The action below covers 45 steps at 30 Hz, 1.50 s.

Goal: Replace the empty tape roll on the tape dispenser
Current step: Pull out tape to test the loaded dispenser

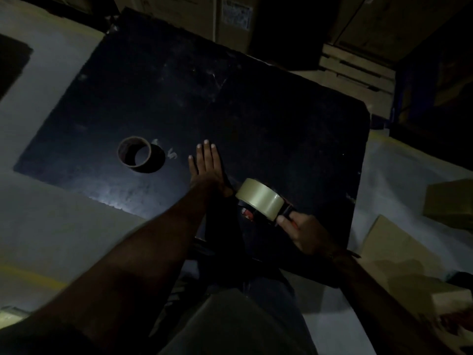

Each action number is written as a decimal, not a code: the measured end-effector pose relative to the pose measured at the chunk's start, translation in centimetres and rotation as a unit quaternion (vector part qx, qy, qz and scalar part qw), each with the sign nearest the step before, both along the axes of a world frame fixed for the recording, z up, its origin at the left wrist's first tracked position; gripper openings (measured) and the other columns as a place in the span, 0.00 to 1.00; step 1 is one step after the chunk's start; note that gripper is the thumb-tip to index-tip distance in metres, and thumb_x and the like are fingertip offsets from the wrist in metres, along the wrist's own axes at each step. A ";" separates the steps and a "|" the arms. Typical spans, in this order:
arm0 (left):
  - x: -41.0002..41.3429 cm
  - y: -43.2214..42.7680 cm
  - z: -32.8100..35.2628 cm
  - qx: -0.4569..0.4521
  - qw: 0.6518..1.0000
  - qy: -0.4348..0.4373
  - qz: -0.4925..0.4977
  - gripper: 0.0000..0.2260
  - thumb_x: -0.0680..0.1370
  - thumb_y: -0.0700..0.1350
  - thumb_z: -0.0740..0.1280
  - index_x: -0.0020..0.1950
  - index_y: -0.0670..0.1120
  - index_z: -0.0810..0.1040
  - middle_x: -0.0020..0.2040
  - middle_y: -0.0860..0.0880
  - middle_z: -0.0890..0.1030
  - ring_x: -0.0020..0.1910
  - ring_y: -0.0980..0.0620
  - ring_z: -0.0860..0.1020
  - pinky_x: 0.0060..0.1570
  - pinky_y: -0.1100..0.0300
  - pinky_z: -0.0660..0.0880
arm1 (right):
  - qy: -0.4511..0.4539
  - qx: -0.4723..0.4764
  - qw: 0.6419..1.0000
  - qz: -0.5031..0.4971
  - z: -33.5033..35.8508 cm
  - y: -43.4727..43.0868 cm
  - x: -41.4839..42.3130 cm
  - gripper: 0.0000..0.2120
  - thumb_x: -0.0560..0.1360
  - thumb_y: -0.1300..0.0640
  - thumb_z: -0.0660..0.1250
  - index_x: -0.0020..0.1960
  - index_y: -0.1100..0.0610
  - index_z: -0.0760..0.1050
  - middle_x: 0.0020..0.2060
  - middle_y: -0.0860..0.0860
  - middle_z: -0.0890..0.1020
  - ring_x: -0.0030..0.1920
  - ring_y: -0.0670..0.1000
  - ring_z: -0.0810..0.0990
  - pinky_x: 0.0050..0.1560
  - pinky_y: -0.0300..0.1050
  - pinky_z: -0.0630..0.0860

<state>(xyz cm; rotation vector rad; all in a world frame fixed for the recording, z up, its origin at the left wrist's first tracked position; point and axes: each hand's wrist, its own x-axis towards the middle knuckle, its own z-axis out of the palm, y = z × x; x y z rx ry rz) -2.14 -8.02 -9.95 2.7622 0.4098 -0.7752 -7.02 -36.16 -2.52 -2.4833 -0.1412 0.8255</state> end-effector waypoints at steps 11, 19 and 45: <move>-0.2 0.0 0.3 -0.023 0.999 -0.012 0.018 0.76 0.53 0.84 0.61 0.78 0.41 0.25 0.79 0.41 0.24 0.78 0.39 0.25 0.76 0.34 0.33 | 0.007 -0.015 0.997 -0.074 0.8 -2.8 -1.6 0.23 0.75 0.31 0.57 0.37 0.49 0.73 0.33 0.50 0.80 0.38 0.53 0.81 0.43 0.54 0.77; 0.1 -0.3 0.9 -0.026 1.000 0.006 0.015 0.73 0.56 0.79 0.66 0.78 0.39 0.26 0.79 0.39 0.25 0.78 0.37 0.26 0.75 0.32 0.32 | 0.047 -0.031 0.998 -0.012 1.4 -1.9 0.9 0.26 0.79 0.35 0.60 0.42 0.58 0.77 0.36 0.54 0.82 0.40 0.53 0.82 0.46 0.51 0.77; 0.1 -0.4 1.0 -0.041 0.998 -0.020 0.046 0.77 0.51 0.82 0.66 0.80 0.42 0.27 0.79 0.42 0.25 0.78 0.39 0.25 0.76 0.33 0.34 | 0.004 -0.021 0.998 0.060 1.1 -2.8 -6.5 0.26 0.76 0.31 0.58 0.32 0.49 0.63 0.25 0.47 0.69 0.29 0.46 0.71 0.37 0.58 0.70</move>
